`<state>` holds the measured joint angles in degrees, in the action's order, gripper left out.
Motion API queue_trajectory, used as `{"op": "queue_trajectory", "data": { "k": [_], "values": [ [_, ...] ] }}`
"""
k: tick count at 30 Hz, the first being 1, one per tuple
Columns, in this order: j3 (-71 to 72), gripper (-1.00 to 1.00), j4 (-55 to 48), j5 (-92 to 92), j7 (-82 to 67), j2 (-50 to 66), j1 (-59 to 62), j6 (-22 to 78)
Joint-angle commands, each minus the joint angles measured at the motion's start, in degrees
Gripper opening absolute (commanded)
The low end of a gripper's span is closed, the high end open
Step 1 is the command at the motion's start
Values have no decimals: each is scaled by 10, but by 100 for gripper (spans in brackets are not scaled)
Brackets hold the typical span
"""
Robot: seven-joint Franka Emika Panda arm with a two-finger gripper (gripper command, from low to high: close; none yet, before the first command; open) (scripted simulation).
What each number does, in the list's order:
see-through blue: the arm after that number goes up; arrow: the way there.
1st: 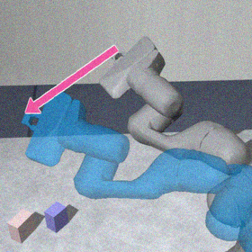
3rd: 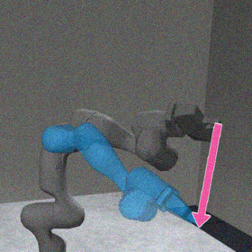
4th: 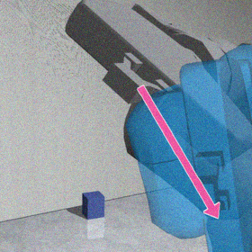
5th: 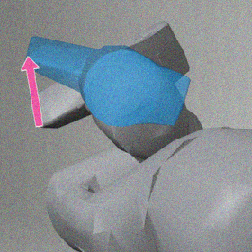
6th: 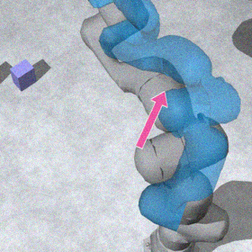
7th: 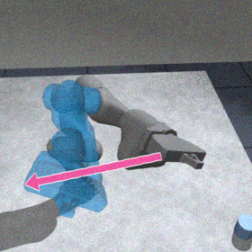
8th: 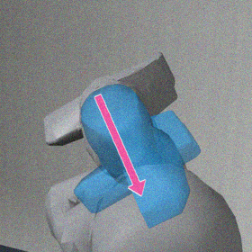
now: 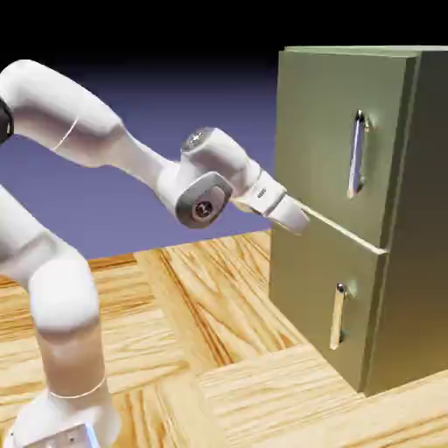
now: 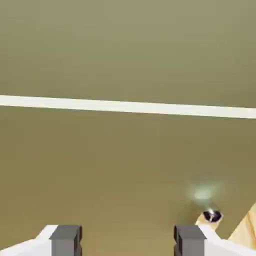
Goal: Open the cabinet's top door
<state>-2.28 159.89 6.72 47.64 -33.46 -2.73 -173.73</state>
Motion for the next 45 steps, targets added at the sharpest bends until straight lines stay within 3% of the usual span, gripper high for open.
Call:
{"op": "queue_trajectory", "data": {
  "k": [1, 45],
  "values": [
    [-8, 0, -4, 25, 19, -3, -8, 1],
    [-380, 0, -186, 1122, 865, -134, -341, 47]
  ]
}}
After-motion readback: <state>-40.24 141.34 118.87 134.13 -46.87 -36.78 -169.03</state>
